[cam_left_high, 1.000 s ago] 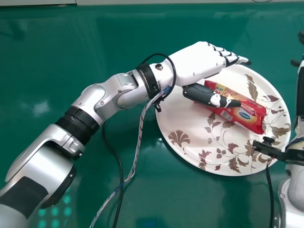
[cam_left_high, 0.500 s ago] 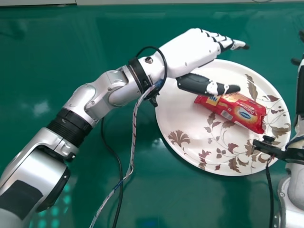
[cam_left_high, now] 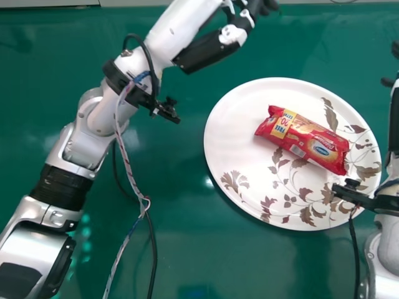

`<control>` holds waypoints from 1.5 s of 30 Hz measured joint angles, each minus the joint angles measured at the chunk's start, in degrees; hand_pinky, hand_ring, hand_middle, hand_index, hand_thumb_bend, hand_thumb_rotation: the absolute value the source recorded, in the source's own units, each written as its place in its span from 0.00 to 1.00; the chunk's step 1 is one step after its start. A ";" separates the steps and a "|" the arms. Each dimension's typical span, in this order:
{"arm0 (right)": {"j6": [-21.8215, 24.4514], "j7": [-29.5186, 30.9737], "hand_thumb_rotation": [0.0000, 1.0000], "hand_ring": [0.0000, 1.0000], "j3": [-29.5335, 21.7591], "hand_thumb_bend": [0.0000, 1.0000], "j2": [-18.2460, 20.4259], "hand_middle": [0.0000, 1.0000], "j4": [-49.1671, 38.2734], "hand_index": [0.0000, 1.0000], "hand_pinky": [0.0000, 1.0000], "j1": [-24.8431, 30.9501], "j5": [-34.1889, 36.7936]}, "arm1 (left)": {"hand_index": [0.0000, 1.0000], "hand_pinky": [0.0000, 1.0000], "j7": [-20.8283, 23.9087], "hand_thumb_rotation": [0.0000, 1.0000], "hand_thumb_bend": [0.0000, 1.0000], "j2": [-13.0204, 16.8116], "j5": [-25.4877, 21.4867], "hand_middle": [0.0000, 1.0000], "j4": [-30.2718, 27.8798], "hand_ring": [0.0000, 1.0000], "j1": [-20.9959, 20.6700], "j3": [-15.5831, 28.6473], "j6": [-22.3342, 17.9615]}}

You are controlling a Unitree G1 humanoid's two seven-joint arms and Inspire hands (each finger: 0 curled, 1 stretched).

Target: Pick up biscuit and place it in the plate

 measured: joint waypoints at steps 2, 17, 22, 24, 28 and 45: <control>0.02 -0.04 0.48 0.86 0.07 0.48 0.05 0.87 0.03 0.82 0.80 -0.02 -0.04 | 0.66 0.47 -1.56 0.30 0.21 0.31 -3.01 0.65 -2.97 0.60 1.85 1.89 2.22; 0.16 -0.16 0.46 0.86 -0.26 0.48 0.03 0.87 1.02 0.82 0.77 -0.12 -0.15 | 0.67 0.53 -1.72 0.24 0.20 2.29 -10.87 0.62 -20.43 0.60 20.75 17.71 8.34; 0.17 -0.15 0.46 0.83 -0.72 0.48 -0.25 0.85 1.15 0.81 0.72 -0.11 -0.26 | 0.65 0.46 -0.22 0.23 0.19 2.15 -11.12 0.61 -26.28 0.57 29.64 22.73 8.91; 0.17 -0.10 0.45 0.83 -0.91 0.48 -0.52 0.85 1.35 0.81 0.72 -0.16 -0.20 | 0.65 0.46 0.58 0.25 0.23 1.58 -11.44 0.60 -27.73 0.56 33.26 24.39 8.26; 0.05 0.11 0.44 0.82 -1.29 0.47 -0.94 0.84 1.86 0.81 0.71 -0.40 0.05 | 0.65 0.49 3.28 0.29 0.27 -1.21 -11.32 0.60 -30.86 0.58 40.10 26.93 7.36; -2.89 0.61 0.35 0.78 -2.76 0.48 -3.33 0.81 6.50 0.80 0.64 -3.16 3.81 | 0.64 0.49 9.26 0.30 0.27 -9.82 -8.65 0.59 -32.98 0.60 47.81 27.10 6.72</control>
